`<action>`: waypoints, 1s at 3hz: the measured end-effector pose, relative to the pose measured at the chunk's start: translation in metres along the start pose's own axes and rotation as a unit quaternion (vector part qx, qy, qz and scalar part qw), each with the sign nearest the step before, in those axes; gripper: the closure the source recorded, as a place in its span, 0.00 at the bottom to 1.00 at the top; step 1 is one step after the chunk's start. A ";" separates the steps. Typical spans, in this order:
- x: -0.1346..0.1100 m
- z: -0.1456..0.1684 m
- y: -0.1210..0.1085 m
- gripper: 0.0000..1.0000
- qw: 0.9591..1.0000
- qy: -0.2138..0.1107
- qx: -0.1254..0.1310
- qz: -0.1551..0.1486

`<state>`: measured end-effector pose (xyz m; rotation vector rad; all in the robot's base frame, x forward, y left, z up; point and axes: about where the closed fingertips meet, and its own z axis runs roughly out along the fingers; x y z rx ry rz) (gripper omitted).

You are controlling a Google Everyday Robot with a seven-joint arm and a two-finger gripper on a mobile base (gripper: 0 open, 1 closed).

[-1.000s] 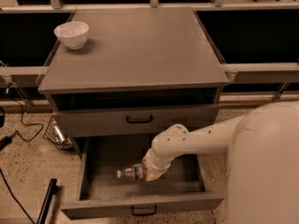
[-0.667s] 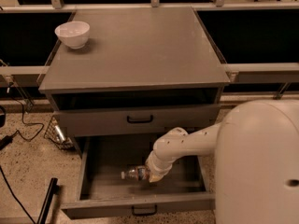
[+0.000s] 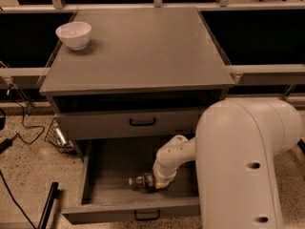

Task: Place water bottle into middle drawer

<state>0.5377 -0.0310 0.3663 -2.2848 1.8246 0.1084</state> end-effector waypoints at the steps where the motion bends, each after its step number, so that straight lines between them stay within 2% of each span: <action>1: 0.007 0.010 0.001 1.00 1.000 0.009 -0.003 0.005; 3: 0.005 0.004 -0.002 1.00 1.000 0.010 0.006 0.004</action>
Offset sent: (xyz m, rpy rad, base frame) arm 0.0073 -0.0045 -0.0032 -0.0231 -0.0315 -0.0214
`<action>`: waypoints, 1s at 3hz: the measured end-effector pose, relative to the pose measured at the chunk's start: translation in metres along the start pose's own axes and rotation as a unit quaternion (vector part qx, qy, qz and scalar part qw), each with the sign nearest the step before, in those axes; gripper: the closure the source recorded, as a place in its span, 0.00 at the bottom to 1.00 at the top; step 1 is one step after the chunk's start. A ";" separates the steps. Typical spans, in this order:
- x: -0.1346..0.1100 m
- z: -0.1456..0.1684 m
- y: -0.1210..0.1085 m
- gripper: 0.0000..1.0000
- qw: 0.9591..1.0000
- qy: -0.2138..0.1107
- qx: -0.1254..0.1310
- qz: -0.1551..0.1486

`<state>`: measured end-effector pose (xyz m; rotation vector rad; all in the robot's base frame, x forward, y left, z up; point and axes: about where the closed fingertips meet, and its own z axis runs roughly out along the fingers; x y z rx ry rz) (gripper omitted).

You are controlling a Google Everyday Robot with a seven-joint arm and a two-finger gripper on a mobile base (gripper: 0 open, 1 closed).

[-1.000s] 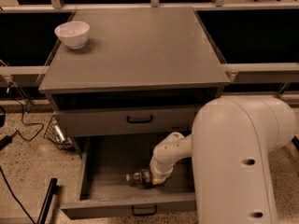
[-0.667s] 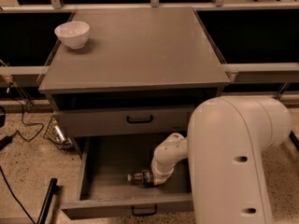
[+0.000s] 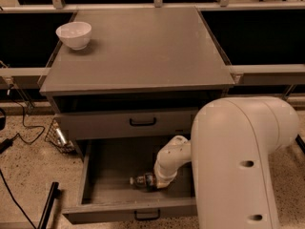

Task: Place water bottle into middle drawer

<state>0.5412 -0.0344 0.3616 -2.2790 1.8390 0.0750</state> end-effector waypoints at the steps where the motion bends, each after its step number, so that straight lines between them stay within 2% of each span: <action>1: -0.003 -0.009 -0.004 1.00 1.000 -0.004 0.015 -0.002; 2: -0.004 -0.009 -0.004 1.00 1.000 -0.004 0.016 -0.002; 3: -0.004 -0.009 -0.004 0.84 1.000 -0.004 0.016 -0.002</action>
Offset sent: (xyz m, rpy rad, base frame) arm 0.0036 0.0027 0.0160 0.0206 -0.0453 -0.0029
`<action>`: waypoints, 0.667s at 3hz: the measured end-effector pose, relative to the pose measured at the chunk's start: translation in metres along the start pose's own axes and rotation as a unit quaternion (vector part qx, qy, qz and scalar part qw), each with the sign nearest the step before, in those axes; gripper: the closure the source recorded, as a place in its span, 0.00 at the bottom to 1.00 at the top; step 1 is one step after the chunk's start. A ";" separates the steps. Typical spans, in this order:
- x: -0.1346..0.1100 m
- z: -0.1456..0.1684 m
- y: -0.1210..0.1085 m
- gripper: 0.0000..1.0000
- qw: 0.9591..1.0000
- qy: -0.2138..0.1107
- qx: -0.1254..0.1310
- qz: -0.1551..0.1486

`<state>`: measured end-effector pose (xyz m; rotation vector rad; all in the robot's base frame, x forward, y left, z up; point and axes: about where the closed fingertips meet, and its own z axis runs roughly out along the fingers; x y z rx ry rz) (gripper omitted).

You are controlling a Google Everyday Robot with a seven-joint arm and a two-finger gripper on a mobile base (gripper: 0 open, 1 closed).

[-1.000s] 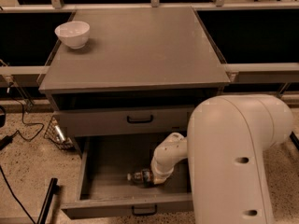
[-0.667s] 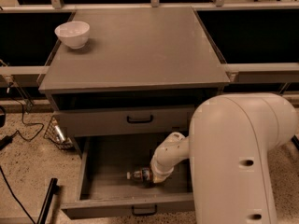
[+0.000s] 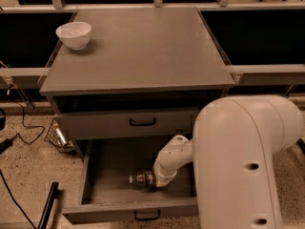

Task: Place water bottle into middle drawer

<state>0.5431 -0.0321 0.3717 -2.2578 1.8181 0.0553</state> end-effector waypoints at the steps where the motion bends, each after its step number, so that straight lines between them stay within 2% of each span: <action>1: 0.000 0.000 0.000 0.61 1.000 0.000 0.000 0.000; 2: 0.000 0.000 0.000 0.38 1.000 0.000 0.000 0.000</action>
Offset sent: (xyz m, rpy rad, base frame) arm 0.0000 0.0000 0.0000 0.0000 0.0000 0.0000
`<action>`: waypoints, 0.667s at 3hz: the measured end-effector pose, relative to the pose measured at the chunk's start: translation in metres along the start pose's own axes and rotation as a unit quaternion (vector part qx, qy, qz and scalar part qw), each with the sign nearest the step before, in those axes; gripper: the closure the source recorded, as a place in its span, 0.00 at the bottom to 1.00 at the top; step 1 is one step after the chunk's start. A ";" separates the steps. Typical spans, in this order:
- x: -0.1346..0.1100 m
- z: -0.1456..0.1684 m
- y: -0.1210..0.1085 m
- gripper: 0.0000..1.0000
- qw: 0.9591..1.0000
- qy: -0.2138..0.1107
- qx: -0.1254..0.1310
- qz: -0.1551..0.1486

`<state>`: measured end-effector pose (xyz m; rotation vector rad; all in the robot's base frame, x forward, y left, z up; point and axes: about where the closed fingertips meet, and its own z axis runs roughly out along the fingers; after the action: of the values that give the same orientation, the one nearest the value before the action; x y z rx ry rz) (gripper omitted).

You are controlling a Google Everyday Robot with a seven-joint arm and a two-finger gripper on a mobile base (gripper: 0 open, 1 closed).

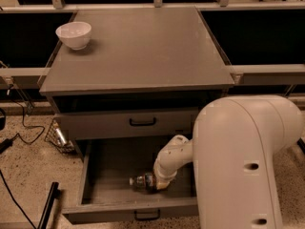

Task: Place water bottle into middle drawer

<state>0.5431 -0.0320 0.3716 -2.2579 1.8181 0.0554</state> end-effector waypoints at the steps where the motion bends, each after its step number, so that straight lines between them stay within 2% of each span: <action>1: 0.000 0.000 0.000 0.07 1.000 0.000 0.000 0.000; 2: 0.000 0.000 0.000 0.00 1.000 0.000 0.000 0.000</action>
Offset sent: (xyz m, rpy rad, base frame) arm 0.0000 0.0000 0.0000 0.0000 0.0000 0.0000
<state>0.5428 -0.0320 0.3714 -2.2584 1.8182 0.0560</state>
